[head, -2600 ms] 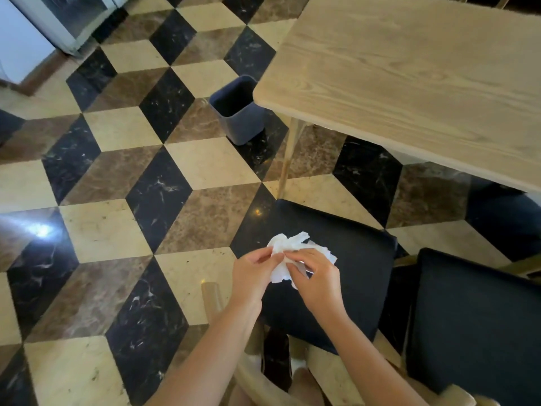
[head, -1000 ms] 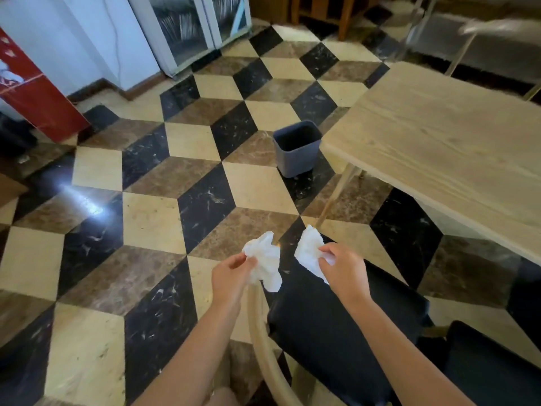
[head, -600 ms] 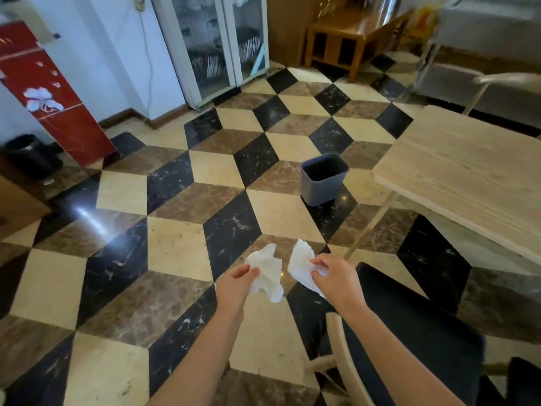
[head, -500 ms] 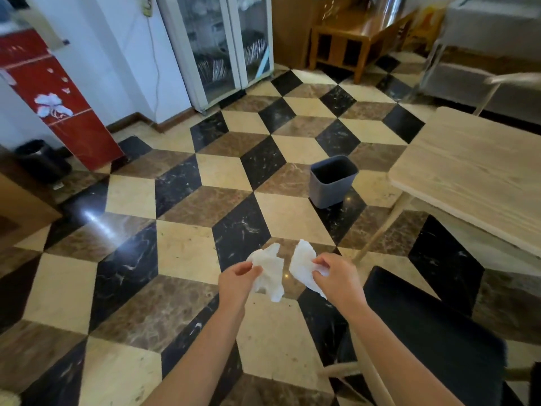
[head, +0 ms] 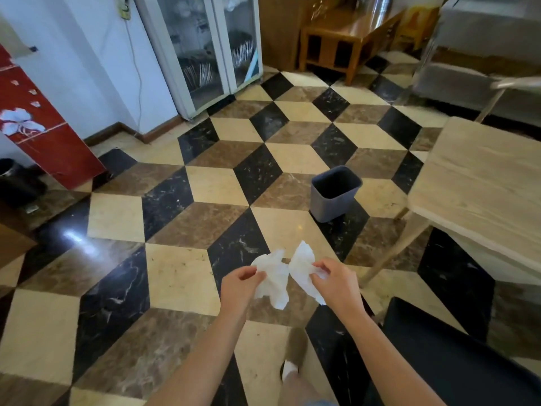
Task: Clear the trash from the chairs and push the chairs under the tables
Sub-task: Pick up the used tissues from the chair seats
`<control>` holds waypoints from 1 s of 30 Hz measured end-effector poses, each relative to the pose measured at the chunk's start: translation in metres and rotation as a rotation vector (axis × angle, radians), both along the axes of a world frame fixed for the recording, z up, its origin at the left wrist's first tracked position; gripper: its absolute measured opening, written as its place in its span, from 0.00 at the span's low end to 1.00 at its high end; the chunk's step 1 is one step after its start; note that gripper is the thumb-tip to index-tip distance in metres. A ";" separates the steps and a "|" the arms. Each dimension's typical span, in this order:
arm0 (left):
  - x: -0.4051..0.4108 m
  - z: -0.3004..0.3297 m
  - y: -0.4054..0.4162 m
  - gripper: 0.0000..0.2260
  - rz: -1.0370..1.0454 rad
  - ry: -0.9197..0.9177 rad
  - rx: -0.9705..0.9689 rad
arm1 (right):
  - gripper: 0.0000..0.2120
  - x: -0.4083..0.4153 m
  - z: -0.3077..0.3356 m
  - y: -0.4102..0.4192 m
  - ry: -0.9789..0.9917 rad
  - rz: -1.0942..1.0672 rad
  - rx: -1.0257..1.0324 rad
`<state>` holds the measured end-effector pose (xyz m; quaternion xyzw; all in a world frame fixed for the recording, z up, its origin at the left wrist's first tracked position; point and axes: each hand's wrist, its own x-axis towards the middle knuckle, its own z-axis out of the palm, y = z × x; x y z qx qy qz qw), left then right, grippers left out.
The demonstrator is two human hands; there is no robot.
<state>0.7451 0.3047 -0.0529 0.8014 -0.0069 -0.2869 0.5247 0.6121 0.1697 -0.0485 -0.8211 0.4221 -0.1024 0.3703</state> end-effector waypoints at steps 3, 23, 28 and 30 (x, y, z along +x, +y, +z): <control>0.043 -0.005 -0.047 0.06 -0.044 -0.070 0.034 | 0.03 0.038 -0.010 -0.044 -0.031 -0.011 0.031; 0.257 -0.051 -0.431 0.10 -0.321 0.007 0.105 | 0.05 0.225 -0.059 -0.393 0.110 -0.390 0.102; 0.320 -0.071 -0.527 0.03 -0.371 0.066 0.147 | 0.04 0.280 -0.072 -0.473 0.198 -0.503 0.179; 0.340 -0.079 -0.563 0.04 -0.417 0.054 0.181 | 0.05 0.296 -0.079 -0.506 0.228 -0.537 0.213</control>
